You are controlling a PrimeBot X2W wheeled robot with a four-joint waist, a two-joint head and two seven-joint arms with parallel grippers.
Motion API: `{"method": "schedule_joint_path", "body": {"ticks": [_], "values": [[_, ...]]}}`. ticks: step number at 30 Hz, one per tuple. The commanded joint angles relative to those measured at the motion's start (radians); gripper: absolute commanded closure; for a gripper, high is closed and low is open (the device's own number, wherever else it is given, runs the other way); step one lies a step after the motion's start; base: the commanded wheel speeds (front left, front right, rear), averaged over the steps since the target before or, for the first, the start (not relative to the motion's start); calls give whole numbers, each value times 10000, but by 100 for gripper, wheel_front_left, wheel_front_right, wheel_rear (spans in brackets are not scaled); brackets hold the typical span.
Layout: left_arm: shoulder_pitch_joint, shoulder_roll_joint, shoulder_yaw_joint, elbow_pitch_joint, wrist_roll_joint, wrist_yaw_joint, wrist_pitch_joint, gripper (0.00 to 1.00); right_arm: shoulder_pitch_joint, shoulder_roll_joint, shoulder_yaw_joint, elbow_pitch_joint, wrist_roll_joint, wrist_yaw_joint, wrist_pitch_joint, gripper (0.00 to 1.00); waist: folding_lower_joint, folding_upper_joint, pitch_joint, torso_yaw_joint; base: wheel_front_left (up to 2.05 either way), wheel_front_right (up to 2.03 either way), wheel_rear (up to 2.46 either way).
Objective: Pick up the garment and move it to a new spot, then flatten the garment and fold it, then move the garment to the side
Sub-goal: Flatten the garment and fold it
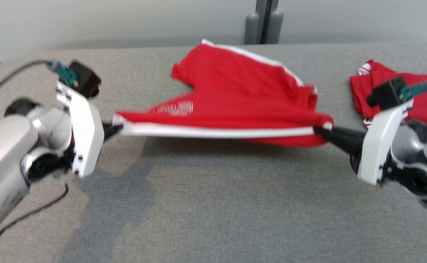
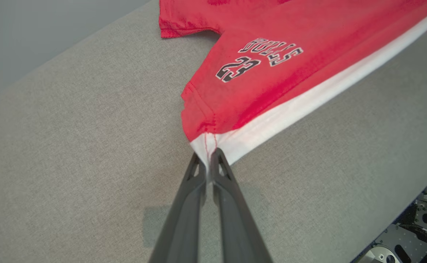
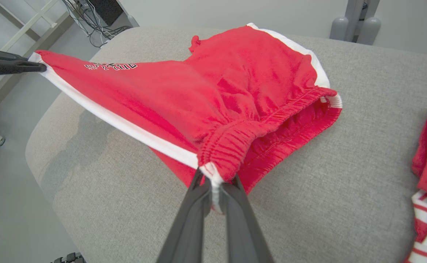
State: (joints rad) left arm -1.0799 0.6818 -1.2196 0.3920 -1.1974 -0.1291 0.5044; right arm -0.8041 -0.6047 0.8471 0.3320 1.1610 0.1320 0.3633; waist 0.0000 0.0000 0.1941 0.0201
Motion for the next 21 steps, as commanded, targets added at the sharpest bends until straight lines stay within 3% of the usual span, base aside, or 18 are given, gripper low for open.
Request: {"method": "schedule_joint_path", "body": {"ticks": [1,7,13,17,21], "values": [[311,430,-59,-128,-97,160,211,100,384,-322,-103,-31,66,-23,83,100,0,0,-516,-90,0,0,0],[1920,2053,-349,-2918,-1062,823,1640,100,2687,-1151,-619,-1119,334,-44,942,100,0,0,-1110,-241,0,0,0],[2878,3123,-458,-5205,-1595,1521,2393,100,4714,-1721,-1576,-2572,511,-49,1956,100,0,0,-1293,-342,0,0,0],[3116,3635,-456,-6139,-1925,1886,2718,100,5768,-1734,-2468,-3453,285,-49,2509,100,0,0,-1239,-443,0,0,0],[2811,3795,-289,-6411,-2028,2073,2923,100,6378,-1292,-3460,-4034,-175,-47,3185,100,0,0,-1037,-556,0,0,0]]}}
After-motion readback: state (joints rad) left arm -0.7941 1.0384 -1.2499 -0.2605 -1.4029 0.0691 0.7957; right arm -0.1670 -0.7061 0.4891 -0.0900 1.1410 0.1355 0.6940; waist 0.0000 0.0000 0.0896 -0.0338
